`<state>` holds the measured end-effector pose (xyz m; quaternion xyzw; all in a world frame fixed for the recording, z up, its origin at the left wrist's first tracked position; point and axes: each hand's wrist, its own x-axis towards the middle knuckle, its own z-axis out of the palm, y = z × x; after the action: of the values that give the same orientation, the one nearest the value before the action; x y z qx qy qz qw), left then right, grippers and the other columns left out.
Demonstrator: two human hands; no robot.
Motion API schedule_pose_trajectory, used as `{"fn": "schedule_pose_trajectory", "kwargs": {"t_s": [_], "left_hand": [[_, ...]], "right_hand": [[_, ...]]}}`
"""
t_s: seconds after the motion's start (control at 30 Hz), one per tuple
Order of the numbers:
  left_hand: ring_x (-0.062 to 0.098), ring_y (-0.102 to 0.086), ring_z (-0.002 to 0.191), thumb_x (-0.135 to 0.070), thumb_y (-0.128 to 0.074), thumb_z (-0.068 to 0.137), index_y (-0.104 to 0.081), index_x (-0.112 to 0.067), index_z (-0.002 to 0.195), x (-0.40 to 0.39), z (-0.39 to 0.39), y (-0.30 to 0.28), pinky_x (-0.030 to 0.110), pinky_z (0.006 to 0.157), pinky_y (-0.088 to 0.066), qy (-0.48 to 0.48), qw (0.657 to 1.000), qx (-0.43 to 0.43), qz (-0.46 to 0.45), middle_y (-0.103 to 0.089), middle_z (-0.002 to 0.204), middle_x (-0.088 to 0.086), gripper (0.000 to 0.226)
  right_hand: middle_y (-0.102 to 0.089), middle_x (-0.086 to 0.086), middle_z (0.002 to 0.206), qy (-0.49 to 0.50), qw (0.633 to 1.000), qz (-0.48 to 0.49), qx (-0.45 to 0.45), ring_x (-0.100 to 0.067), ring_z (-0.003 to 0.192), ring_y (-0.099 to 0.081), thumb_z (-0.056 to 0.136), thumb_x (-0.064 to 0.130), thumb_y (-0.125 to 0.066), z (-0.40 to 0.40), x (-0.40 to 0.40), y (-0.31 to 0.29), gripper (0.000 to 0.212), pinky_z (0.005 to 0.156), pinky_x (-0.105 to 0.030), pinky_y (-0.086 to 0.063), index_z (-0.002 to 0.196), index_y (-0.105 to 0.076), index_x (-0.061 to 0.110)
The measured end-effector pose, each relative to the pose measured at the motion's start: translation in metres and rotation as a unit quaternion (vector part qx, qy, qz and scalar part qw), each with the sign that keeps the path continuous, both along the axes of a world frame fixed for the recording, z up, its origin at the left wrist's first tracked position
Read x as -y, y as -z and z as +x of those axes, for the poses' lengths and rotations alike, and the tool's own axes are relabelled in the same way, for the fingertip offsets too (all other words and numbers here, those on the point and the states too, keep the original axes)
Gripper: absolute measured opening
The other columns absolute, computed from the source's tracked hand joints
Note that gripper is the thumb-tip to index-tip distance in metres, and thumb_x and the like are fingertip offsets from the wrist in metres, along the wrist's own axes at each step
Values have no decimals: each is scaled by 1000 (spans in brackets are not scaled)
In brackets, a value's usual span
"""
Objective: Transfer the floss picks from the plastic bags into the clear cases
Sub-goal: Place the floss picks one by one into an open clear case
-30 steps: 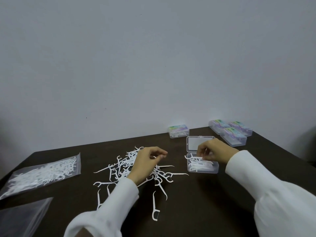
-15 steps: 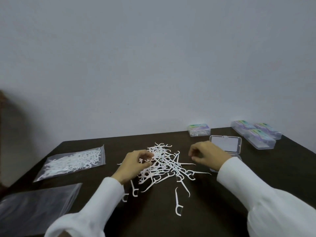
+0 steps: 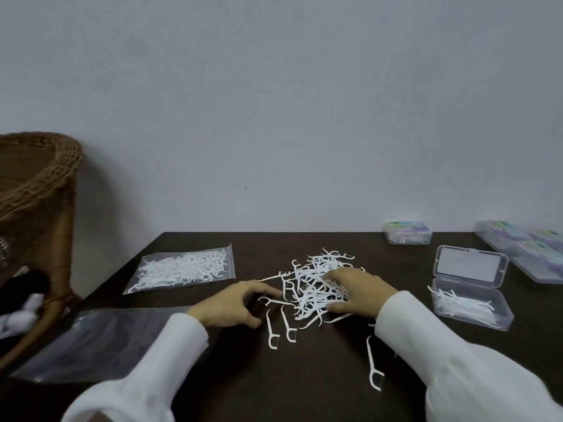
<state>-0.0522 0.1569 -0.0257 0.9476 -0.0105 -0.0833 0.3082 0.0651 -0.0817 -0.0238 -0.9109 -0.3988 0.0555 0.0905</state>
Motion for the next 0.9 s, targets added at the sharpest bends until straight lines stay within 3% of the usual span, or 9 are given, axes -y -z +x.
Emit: {"fn": "schedule_pose_trajectory", "kwargs": {"t_s": [0.1, 0.23, 0.4, 0.6, 0.73, 0.9], "left_hand": [[-10, -42, 115, -18, -80, 73, -55, -42, 121, 8, 3, 4, 2, 96, -29, 11, 999, 34, -5, -50, 126, -17, 59], [-2, -45, 113, -25, -82, 70, -58, -48, 113, 23, 11, 13, 15, 98, -33, 9, 996, 86, -21, -51, 117, -16, 55], [-1, -40, 116, -30, -80, 73, -52, -49, 118, 43, 24, 18, 15, 98, -30, 39, 990, 138, 5, -48, 125, -16, 57], [3, -43, 121, -39, -73, 79, -56, -36, 126, 57, 37, 23, 26, 106, -33, 34, 986, 157, 49, -53, 127, -13, 49], [3, -49, 112, -38, -69, 83, -60, -30, 122, 65, 41, 21, 20, 95, -37, 31, 973, 206, 103, -60, 121, -14, 41], [5, -54, 106, -40, -66, 85, -61, -29, 121, 69, 43, 26, 20, 90, -41, 23, 961, 242, 131, -62, 117, -12, 38]], "right_hand": [[-52, 5, 128, -18, 999, 12, 34, -12, 119, -47, 88, 34, -59, -2, -4, -3, 39, 90, -26, -38, 126, -49, 26], [-59, 6, 117, -15, 999, 38, 23, -12, 109, -54, 86, 26, -63, -3, 1, -1, 33, 86, -25, -41, 118, -56, 25], [-64, 4, 105, -16, 997, 80, -4, -10, 93, -57, 79, 21, -71, 3, 11, 2, 21, 83, -23, -46, 99, -67, 24], [-67, -1, 90, 4, 991, 121, -55, -1, 66, -51, 72, 24, -79, 6, 24, -1, 22, 60, -5, -37, 93, -72, 22], [-56, 14, 68, 41, 979, 182, -86, 0, 61, -50, 72, 24, -79, 5, 35, -3, 22, 59, -4, -38, 93, -75, 19], [-60, 4, 71, 63, 964, 233, -116, 4, 53, -52, 70, 14, -81, 6, 46, -2, 25, 57, -3, -39, 93, -73, 20]]}}
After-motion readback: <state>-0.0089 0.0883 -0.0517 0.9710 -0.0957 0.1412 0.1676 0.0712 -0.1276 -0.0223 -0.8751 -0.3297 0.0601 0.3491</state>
